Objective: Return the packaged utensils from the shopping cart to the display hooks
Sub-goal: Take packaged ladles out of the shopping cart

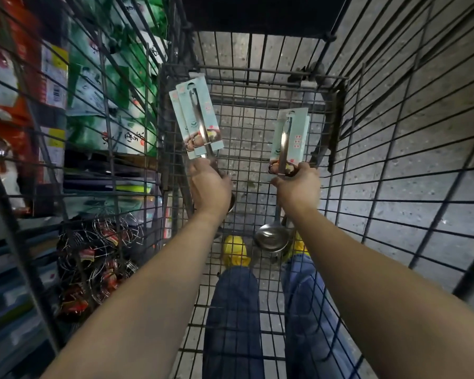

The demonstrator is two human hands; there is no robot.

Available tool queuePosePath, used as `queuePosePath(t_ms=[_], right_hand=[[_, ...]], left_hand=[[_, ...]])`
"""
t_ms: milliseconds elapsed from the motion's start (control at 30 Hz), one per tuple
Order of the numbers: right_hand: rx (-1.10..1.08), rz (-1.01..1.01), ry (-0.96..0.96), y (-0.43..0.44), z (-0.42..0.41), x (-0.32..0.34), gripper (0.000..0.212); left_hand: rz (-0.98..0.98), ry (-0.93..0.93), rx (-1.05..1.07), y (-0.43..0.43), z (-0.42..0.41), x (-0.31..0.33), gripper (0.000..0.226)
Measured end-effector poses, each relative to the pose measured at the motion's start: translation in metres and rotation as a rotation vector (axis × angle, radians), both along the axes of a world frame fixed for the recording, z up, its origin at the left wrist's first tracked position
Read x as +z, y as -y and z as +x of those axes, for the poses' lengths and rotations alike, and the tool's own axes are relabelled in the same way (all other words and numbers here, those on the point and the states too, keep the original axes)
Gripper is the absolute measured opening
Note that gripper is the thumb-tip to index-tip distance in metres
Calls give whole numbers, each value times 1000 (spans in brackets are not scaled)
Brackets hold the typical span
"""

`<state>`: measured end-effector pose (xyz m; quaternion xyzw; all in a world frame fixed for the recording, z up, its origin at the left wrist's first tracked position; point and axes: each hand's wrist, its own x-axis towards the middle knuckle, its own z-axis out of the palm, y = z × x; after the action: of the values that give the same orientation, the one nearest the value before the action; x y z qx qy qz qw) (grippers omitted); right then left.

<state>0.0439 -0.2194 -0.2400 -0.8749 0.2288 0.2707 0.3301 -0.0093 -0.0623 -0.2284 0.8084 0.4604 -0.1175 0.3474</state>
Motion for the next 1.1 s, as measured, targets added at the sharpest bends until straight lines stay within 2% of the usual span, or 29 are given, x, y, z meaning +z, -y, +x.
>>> queuePosePath(t_ms=[133,300,467,733,967,1100], right_hand=[[-95,62,2,0,-3,4,32],[-180,136,-2,1,-6,14,31],[-279,262,-136,2,-8,19,31],[-260,500,-141,1,-14,50,24],[-265,590,-138,-4,-17,78,21],[-244,628,-133,1,-15,105,17]], left_hand=[[-30,8,141,0,1,4,46],[2,49,177,0,-4,15,39],[-140,118,183,2,-12,26,22],[-400,180,376,8,-21,53,23],[-482,208,343,19,-27,86,40],[-574,137,342,18,-26,115,32]])
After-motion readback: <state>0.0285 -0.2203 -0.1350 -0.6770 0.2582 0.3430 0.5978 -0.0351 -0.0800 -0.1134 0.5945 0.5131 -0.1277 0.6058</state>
